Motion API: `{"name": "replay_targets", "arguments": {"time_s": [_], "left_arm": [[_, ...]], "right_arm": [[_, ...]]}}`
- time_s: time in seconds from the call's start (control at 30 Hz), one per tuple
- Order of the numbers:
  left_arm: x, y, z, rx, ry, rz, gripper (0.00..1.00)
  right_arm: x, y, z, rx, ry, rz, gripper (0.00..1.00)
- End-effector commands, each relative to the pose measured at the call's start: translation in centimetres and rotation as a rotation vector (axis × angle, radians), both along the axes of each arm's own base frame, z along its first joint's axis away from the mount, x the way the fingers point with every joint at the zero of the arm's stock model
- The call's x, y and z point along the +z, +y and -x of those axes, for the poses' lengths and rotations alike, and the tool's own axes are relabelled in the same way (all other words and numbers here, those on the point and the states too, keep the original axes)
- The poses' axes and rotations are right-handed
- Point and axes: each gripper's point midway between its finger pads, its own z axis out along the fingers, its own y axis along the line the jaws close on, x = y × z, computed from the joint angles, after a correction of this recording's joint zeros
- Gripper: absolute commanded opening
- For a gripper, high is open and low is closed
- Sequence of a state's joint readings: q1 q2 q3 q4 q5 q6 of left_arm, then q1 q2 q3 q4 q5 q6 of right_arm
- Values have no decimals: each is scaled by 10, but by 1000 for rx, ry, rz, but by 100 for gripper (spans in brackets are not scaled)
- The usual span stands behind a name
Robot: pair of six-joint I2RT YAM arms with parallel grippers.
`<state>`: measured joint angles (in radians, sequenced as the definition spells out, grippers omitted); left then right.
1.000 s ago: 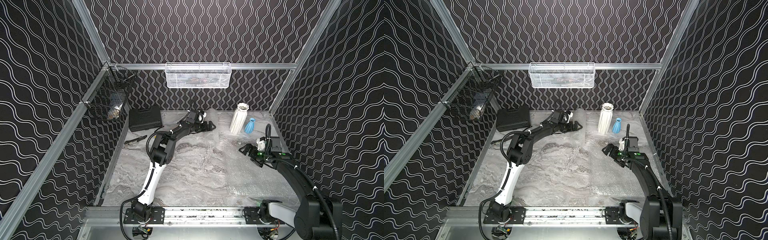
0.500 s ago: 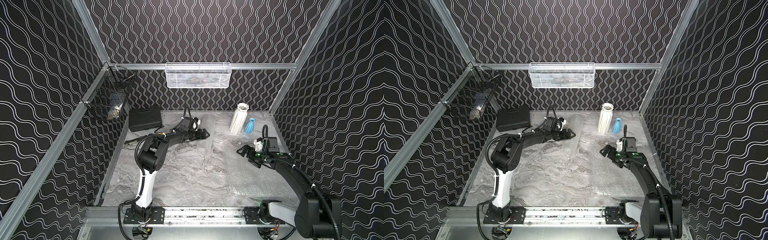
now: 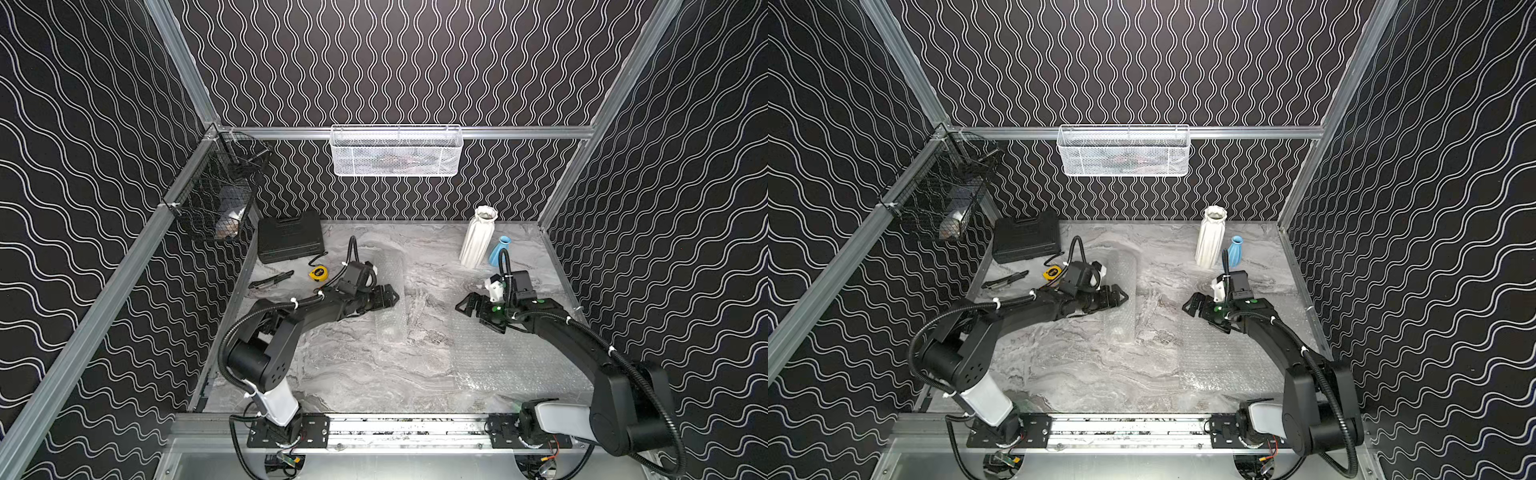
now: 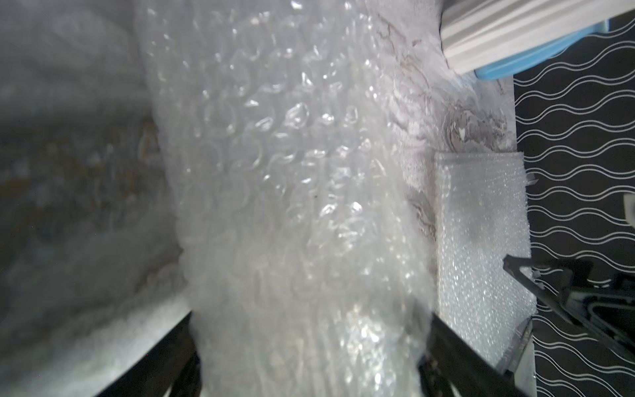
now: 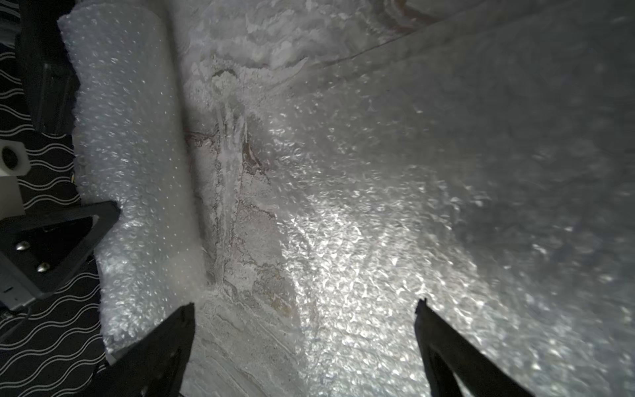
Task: Unwrap the vase from the bubble wrap
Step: Move the bubble wrap to the center of the board, then adjust the bubble wrap at the center of the board.
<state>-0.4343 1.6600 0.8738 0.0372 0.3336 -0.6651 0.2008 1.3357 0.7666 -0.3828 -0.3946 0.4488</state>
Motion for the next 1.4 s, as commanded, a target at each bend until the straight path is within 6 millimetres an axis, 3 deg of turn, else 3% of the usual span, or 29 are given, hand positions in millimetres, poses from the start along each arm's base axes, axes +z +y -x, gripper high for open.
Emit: {"name": "replay_targets", "arguments": {"time_s": [0.0, 0.1, 0.27, 0.47, 0.63, 0.9, 1.17, 1.37], "left_arm": [[8, -10, 22, 6, 16, 31, 87], [13, -20, 41, -13, 20, 76, 88], [9, -20, 58, -28, 40, 96, 91], [23, -25, 64, -79, 12, 127, 99], [37, -27, 66, -128, -34, 140, 99], [43, 23, 51, -27, -58, 61, 99], [39, 61, 41, 56, -49, 34, 95], [23, 67, 32, 99, 21, 119, 90]], "right_arm": [[3, 17, -13, 32, -43, 3, 99], [0, 37, -14, 77, -37, -10, 99], [-1, 66, -16, 146, -37, -31, 99], [-2, 97, -14, 225, -26, -62, 95], [0, 121, -10, 285, -22, -93, 90], [2, 145, -11, 331, -19, -119, 87], [-3, 161, -14, 358, -8, -131, 82], [-15, 164, -17, 349, 19, -111, 80]]}}
